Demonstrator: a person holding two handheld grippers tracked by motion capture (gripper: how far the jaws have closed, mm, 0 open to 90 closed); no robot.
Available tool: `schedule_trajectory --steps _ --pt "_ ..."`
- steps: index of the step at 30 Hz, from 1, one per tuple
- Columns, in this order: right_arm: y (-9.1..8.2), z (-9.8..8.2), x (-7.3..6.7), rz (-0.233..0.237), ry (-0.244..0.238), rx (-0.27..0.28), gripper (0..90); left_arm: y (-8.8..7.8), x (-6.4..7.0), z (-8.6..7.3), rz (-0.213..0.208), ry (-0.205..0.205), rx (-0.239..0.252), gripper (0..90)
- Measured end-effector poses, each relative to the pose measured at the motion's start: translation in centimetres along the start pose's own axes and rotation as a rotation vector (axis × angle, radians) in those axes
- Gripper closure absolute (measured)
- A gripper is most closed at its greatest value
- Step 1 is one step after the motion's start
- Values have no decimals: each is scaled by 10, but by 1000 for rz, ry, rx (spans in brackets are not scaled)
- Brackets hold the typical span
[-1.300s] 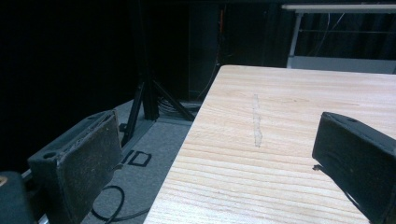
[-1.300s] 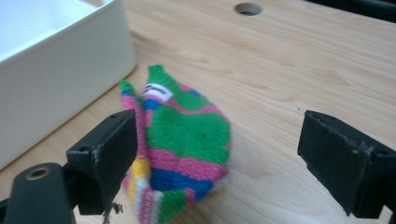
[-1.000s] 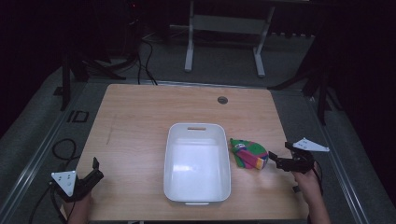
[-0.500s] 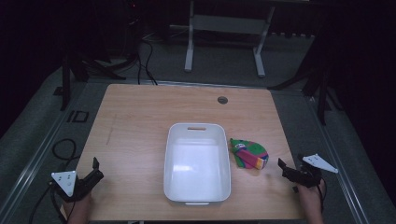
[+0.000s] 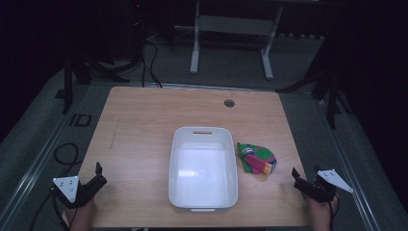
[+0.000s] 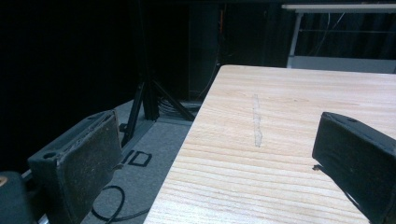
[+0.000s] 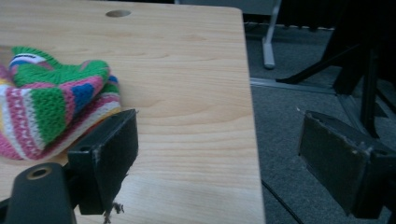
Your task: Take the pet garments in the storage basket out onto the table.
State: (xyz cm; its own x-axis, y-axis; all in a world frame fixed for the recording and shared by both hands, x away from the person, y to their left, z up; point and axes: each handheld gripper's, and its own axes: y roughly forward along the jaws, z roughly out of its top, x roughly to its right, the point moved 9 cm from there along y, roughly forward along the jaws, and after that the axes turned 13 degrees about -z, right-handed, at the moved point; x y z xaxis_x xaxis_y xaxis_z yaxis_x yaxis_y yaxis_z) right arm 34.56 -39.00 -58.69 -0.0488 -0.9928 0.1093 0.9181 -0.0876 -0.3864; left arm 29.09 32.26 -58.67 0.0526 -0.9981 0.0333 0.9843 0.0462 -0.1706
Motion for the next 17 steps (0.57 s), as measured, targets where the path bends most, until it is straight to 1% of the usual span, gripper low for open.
schedule_trajectory --steps 3,4,6,8,10,14,17 --pt "0 -3 2 1 17 -2 123 0 0 0 0 -1 -2 19" --pt "2 -4 3 -6 19 -4 123 0 0 0 1 0 -3 19" --pt "3 -5 4 -9 16 -3 123 0 0 0 1 1 -1 19" --pt "3 -5 4 -21 7 1 131 0 0 0 2 0 -1 19" --pt "3 -5 4 -21 10 4 131 0 0 0 1 -1 -2 19" --pt "2 -5 7 -29 35 7 132 0 0 0 -2 -1 -1 19" --pt "3 -5 8 -31 44 5 134 0 0 0 -3 -2 -1 19"
